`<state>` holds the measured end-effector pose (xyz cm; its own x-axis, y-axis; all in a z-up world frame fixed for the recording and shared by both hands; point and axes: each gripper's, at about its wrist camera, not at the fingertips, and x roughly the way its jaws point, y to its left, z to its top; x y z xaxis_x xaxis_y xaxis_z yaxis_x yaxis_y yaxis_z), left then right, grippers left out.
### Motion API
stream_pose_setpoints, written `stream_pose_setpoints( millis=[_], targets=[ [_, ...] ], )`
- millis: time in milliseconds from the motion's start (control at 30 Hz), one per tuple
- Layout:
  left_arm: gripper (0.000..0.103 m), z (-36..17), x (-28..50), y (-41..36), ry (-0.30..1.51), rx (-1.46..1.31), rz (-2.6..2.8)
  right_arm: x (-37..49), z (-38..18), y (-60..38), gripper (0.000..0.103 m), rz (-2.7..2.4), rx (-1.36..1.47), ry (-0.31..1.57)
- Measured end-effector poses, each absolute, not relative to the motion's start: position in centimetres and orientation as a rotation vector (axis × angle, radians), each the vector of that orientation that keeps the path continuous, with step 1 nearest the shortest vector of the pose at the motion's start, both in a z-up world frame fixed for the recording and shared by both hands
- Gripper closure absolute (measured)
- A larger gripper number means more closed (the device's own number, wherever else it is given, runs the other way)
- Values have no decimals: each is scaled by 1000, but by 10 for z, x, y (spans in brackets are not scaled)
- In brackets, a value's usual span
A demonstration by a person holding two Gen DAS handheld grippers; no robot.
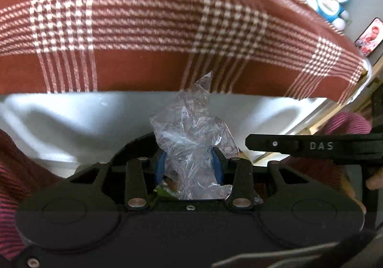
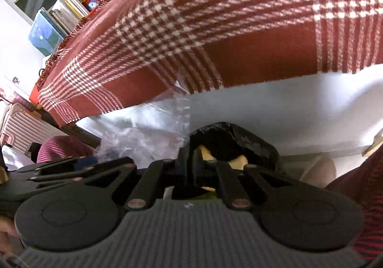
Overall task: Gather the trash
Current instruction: 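Carry the plastic bag and brown wrapper down into the bin, then open both tools to release the bag and wrapper into the bin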
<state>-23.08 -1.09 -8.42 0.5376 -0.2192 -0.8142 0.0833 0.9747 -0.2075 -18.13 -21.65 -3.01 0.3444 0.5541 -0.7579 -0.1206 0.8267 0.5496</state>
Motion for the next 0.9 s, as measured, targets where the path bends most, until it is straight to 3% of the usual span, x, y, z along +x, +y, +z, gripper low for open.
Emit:
stream_pose_setpoints(
  millis=[533,667,833,900],
  targets=[
    [59,-101,-222,-15,1046,-114,-152,-178,-37,-208,88,463,443,1166],
    [52,-101,-222,-15,1053,-119,-149,-177,-36,-208,82,463,438,1165],
    [30,-100,-221,-13,1053,-120,-138,-177,-36,-208,74,463,437,1163],
    [27,-99,-221,-13,1048,-117,-136,-177,-35,-208,70,464,435,1162]
  ],
)
